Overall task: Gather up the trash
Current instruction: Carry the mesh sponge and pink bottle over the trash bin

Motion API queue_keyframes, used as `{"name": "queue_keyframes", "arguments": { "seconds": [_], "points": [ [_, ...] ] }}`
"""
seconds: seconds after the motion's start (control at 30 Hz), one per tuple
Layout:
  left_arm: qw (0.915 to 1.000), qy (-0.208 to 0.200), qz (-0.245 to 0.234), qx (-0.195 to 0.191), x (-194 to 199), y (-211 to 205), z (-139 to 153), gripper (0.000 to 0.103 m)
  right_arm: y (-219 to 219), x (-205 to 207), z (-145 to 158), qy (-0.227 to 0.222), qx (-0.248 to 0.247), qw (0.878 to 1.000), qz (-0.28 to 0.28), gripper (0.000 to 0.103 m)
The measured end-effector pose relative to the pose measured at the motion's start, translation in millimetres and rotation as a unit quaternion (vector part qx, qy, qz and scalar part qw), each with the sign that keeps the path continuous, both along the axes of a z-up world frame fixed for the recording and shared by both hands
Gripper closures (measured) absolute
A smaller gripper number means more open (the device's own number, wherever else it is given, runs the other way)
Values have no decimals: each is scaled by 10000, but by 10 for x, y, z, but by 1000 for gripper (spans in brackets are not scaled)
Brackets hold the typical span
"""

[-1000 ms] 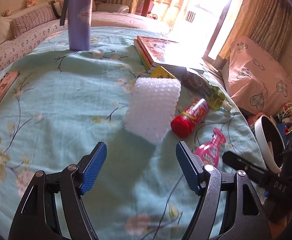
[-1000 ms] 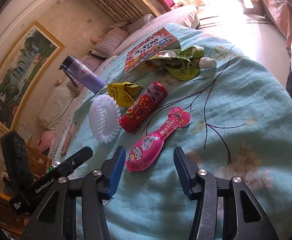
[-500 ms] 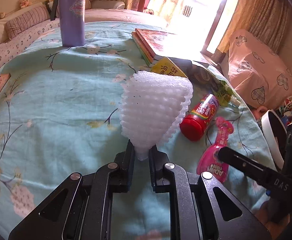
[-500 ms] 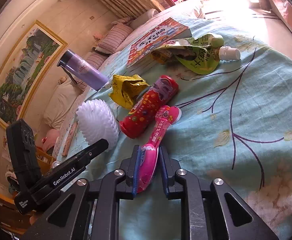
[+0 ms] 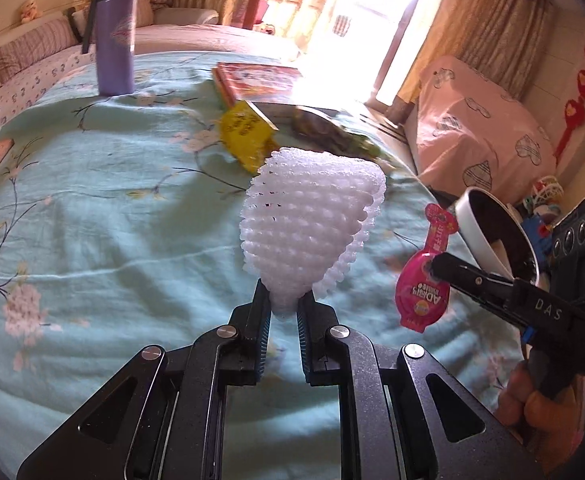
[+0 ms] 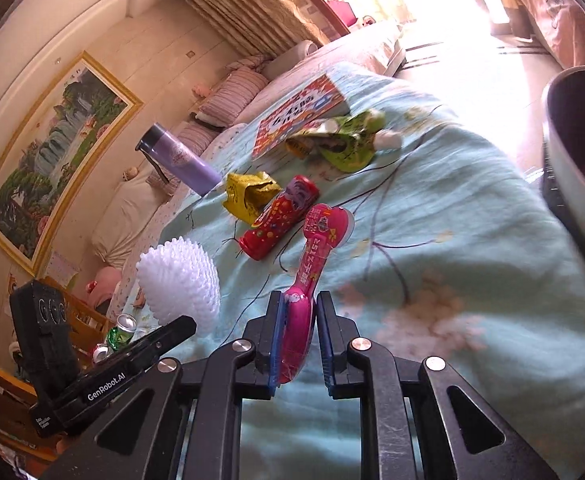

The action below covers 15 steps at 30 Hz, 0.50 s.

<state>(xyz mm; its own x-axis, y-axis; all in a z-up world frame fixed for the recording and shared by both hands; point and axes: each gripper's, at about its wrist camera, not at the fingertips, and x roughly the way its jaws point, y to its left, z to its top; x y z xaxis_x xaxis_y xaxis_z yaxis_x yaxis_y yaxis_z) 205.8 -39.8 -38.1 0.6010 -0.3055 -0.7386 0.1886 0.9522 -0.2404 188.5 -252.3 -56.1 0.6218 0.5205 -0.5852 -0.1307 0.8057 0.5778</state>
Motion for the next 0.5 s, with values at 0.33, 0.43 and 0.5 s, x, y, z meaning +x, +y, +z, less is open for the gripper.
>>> {"name": "queue_keyframes", "arguments": {
  "seconds": [0.33,0.43,0.5],
  "points": [
    [9982,-108,-538,232,-242,-582,55,91,-465,-452,169,-326,-170,9986,-371,87],
    [9971,-105,-688,305,-298,-743,53,91,-590,-561,187,-396,-214,9977,-513,87],
    [9963,-112,-775,361,-313,-841,51,91,-670,-611,188,-413,-198,9971,-606,87]
  ]
}}
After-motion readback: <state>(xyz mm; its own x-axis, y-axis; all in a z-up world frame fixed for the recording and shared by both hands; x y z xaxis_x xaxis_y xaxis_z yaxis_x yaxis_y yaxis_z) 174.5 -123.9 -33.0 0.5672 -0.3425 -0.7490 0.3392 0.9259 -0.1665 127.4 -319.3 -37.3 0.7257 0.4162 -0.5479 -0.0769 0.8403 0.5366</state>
